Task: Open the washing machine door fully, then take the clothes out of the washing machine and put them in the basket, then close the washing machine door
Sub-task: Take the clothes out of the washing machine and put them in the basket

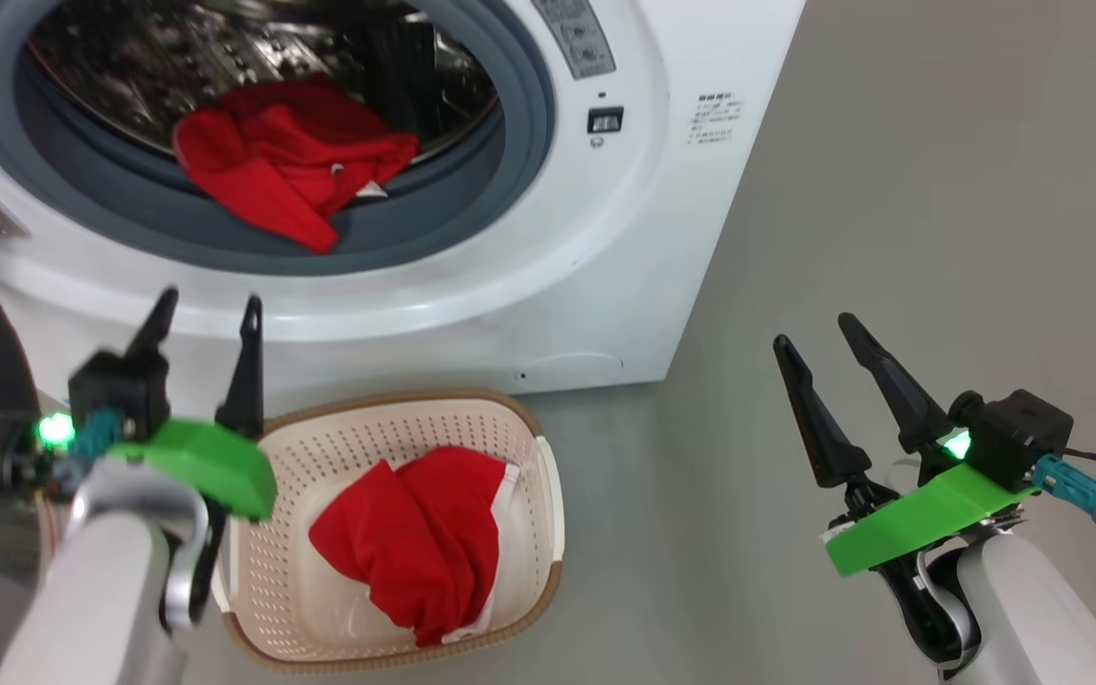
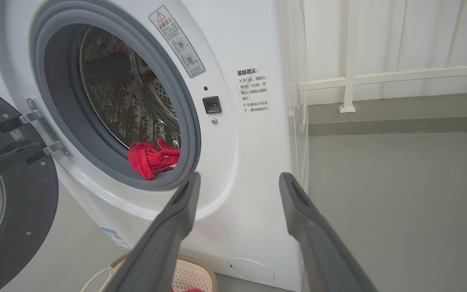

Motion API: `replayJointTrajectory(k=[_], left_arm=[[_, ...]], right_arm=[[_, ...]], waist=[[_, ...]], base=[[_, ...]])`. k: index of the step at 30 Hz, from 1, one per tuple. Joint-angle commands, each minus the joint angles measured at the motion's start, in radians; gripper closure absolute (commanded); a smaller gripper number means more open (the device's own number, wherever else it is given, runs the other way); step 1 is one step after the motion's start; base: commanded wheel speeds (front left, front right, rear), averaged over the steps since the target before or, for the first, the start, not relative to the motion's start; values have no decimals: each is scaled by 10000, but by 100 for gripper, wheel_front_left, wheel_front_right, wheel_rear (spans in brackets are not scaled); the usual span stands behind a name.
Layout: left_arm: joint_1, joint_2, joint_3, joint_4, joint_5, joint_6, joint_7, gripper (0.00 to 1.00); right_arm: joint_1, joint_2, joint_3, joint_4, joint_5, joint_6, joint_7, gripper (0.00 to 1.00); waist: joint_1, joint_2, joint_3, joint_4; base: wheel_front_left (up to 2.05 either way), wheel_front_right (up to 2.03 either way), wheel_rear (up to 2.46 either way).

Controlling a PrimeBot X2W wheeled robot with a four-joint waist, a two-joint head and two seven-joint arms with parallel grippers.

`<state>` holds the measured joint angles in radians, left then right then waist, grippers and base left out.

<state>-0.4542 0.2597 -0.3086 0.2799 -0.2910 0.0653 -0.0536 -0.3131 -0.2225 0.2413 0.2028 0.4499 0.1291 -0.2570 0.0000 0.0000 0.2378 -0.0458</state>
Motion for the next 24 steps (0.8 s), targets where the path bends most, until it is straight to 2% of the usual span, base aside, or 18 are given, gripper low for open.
replayJointTrajectory(k=[1, 11, 18, 24], left_arm=[[-651, 358, 293, 4, 62, -101, 30, 0], [-3201, 437, 44, 2475, 439, -333, 240, 0], [-4992, 260, -263, 4088, 750, -447, 206, 0], [-6051, 276, -356, 5185, 874, -479, 201, 0]], right_arm=[[-251, 19, 127, -291, -56, 16, -48, 0], [-635, 180, 167, -373, -60, 16, -48, 0], [-972, 273, 240, -454, -97, 16, -48, 0], [-1220, 357, 307, -491, -92, 16, -48, 0]], waist=[[0, 0, 287, -66], [0, 0, 1147, -308], [0, 0, 1884, -464], [0, 0, 2363, -647]], base=[[0, 0, 0], [0, 0, 0], [0, 0, 0], [0, 0, 0]])
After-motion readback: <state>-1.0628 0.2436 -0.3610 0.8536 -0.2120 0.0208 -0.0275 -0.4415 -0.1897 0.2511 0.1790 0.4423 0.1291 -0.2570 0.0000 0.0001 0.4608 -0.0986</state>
